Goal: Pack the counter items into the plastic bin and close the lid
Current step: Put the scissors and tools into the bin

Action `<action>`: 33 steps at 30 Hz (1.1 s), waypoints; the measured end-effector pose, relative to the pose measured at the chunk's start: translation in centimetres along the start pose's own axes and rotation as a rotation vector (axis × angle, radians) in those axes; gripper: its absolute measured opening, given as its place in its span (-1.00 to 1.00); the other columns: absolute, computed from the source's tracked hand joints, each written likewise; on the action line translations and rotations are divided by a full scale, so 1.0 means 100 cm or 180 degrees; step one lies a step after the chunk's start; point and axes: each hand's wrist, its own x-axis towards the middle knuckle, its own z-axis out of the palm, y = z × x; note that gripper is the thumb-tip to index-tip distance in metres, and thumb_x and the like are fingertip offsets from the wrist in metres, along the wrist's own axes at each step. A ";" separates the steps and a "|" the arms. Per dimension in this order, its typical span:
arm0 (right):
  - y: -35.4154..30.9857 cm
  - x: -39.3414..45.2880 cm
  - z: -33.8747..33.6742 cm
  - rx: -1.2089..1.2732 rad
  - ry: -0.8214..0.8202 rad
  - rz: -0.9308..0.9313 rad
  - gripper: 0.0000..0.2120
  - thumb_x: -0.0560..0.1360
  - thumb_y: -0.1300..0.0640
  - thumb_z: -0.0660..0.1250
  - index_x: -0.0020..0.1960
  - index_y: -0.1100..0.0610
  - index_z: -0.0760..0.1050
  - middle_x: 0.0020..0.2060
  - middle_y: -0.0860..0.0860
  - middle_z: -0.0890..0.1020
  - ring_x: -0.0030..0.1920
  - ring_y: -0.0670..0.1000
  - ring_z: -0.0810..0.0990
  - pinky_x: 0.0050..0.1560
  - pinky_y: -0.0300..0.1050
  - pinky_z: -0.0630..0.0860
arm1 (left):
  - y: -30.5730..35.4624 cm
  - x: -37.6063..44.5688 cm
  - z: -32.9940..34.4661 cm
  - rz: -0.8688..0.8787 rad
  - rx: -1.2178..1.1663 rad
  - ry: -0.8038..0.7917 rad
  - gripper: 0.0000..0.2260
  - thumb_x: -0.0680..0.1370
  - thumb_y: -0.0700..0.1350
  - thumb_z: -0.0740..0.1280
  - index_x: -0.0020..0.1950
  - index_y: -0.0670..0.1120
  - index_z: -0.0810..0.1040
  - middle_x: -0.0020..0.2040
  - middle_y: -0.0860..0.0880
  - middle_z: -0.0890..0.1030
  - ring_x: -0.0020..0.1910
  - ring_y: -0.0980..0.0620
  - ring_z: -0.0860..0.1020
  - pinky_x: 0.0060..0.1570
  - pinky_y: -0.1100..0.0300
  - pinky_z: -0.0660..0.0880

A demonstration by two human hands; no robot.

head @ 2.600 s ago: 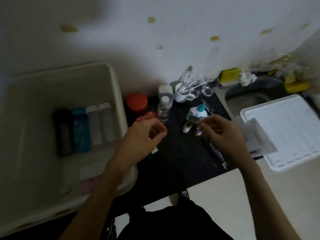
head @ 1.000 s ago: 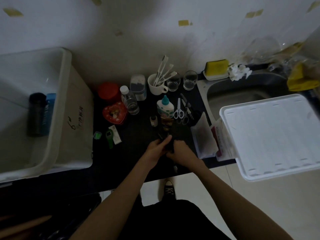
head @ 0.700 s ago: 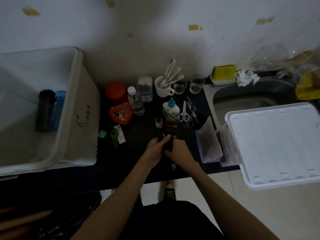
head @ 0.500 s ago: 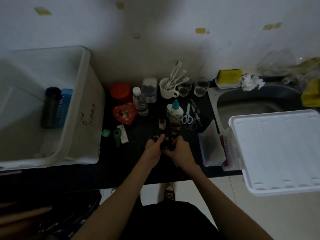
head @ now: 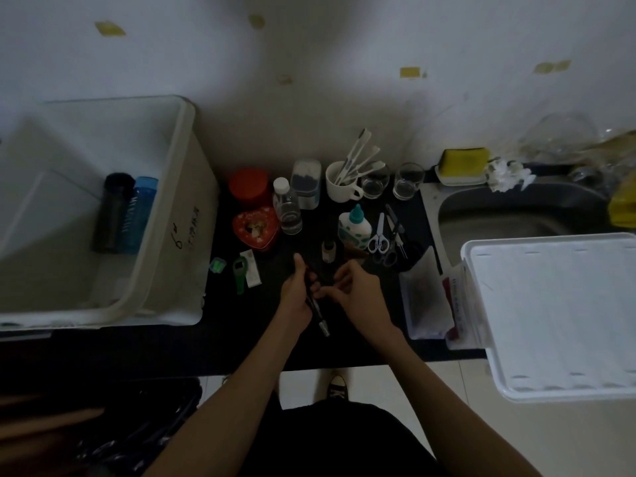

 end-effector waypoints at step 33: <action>-0.075 0.020 0.053 0.4038 -0.0218 0.2770 -0.27 0.59 -0.33 0.00 0.31 0.27 0.49 0.24 0.17 0.53 0.32 0.18 0.48 0.37 0.06 0.41 | 0.066 -0.054 0.001 0.1393 -0.0442 -0.0570 -0.64 0.56 0.01 0.38 -0.36 -0.07 0.37 -0.48 0.00 0.29 -0.51 0.10 0.29 -0.42 0.22 0.32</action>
